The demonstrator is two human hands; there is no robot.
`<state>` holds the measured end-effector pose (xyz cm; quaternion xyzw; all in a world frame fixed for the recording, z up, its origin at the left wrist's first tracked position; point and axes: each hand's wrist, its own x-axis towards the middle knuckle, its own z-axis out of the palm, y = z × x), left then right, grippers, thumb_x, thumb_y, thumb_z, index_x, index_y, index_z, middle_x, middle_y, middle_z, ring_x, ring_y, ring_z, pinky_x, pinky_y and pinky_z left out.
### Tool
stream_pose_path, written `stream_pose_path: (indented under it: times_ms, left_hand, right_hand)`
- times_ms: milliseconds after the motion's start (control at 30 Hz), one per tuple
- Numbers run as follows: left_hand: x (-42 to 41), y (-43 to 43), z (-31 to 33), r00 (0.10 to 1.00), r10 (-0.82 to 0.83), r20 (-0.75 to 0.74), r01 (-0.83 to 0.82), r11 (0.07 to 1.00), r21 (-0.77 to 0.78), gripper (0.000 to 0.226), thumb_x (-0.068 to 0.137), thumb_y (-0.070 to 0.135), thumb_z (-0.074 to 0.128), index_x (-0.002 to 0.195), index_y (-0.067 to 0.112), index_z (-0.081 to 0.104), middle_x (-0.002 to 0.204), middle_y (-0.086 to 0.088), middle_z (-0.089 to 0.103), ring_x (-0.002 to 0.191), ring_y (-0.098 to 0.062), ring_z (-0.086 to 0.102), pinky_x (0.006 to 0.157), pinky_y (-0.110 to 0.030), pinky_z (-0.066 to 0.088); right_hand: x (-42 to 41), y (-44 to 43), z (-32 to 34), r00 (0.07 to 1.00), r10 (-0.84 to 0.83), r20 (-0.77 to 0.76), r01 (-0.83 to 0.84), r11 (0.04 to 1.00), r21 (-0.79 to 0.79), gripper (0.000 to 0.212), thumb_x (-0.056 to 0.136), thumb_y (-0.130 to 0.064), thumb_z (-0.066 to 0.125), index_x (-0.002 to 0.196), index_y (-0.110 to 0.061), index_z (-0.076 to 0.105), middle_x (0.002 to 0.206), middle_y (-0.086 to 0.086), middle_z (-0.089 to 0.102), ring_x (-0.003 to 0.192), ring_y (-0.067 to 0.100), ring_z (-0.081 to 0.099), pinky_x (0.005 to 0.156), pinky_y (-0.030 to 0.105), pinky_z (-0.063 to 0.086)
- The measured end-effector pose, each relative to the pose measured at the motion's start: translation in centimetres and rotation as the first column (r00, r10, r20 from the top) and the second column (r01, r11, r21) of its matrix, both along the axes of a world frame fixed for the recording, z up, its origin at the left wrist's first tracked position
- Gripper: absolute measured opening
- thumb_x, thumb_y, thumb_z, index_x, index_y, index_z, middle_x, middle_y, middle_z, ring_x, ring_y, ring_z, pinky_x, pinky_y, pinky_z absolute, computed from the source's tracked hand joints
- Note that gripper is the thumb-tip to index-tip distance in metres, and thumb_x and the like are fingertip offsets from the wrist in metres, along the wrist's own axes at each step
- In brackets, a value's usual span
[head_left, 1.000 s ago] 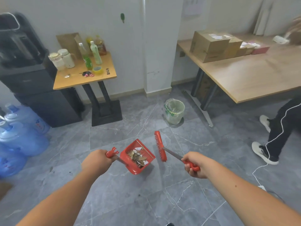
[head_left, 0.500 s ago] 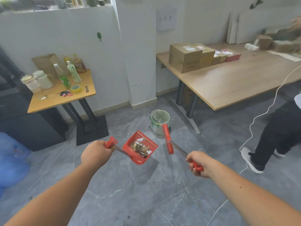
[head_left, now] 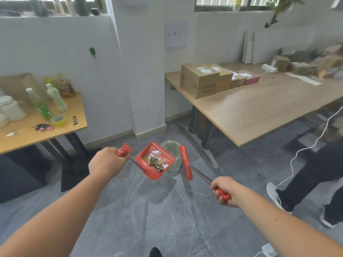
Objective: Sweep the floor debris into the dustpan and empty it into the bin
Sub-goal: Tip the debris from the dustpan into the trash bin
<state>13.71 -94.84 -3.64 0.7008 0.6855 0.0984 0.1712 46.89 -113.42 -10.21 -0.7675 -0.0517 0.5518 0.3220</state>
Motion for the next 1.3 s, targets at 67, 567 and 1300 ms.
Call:
stream_pose_path:
  times_ms: [67,567,1300]
  left_hand:
    - [1.0,3.4,0.1,0.999,-0.03,-0.039,0.032,0.999,0.036,0.044,0.087,0.061,0.061,0.067,0.022,0.064,0.061,0.004,0.067,0.059,-0.017,0.064,0.053,-0.027,0.043]
    - [6.9,20.4,-1.3,0.947,-0.224,-0.229,0.253,0.961,0.109,0.041,0.089,0.062,0.058,0.069,0.025,0.061,0.066,0.008,0.06,0.069,-0.024,0.062,0.062,-0.03,0.049]
    - [21.4,24.7,-3.4,0.602,-0.465,-0.65,0.589,0.807,-0.032,0.039,0.098,0.058,0.046,0.092,0.025,0.066,0.09,0.004,0.073,0.086,-0.024,0.072,0.06,-0.03,0.037]
  right_hand:
    - [0.8,2.6,0.3,1.0,-0.012,0.01,0.012,1.0,-0.011,0.011,0.081,-0.002,0.053,0.087,-0.01,0.05,0.053,0.006,0.047,0.042,0.012,0.04,0.039,0.014,0.029]
    - [5.0,17.5,0.6,0.998,-0.037,0.045,0.035,0.998,0.047,0.015,0.081,0.001,0.051,0.084,-0.013,0.045,0.062,0.009,0.042,0.049,0.014,0.034,0.051,0.021,0.024]
    - [17.1,26.0,-2.1,0.993,0.084,-0.084,-0.079,0.995,0.057,0.014,0.085,0.003,0.049,0.09,-0.01,0.053,0.058,0.008,0.047,0.043,0.014,0.039,0.046,0.017,0.025]
